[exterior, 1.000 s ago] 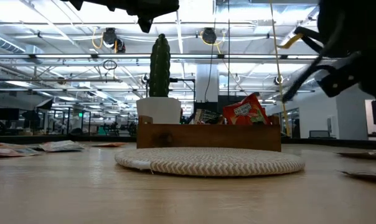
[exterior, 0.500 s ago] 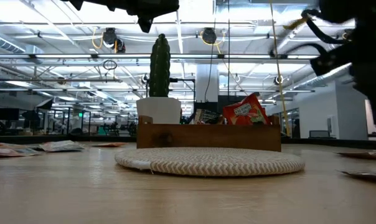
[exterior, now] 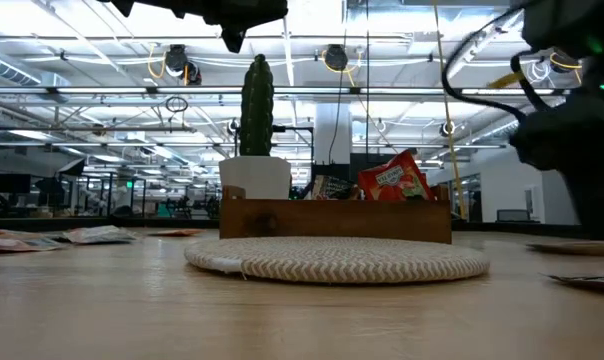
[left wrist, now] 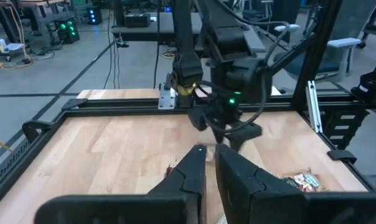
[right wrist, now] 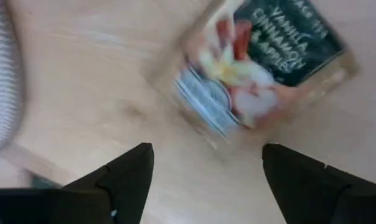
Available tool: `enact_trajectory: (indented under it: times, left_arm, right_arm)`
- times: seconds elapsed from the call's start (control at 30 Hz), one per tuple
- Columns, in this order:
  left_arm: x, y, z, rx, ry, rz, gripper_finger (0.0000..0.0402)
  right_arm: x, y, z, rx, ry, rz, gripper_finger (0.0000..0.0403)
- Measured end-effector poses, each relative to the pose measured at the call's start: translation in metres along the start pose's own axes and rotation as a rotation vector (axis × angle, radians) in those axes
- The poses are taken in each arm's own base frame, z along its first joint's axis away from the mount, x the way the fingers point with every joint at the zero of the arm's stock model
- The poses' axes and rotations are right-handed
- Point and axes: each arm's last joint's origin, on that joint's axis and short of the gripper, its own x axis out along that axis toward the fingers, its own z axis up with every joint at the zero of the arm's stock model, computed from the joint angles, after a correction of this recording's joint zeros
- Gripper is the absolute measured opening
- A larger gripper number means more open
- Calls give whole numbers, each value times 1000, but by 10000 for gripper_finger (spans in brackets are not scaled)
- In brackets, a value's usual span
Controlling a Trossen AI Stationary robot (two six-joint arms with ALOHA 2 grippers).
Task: Pick & Place Tea
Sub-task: Put the brown tea bag into the middle section of the wooden organizer
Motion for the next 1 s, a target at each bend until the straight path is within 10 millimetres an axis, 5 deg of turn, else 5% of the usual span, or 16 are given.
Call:
enact_trajectory:
  times: [0.3,0.6,1.0]
  left_arm:
    - [0,0,0,0,0,0,42]
    - [0,0,0,0,-3,0,42]
    - [0,0,0,0,-3,0,42]
  right_arm:
    - [4,-8,3,23,-66,57,280]
    - [-13,-1,11,-226,-185,195,277]
    - [-21,9,30,-297,-431,300,276]
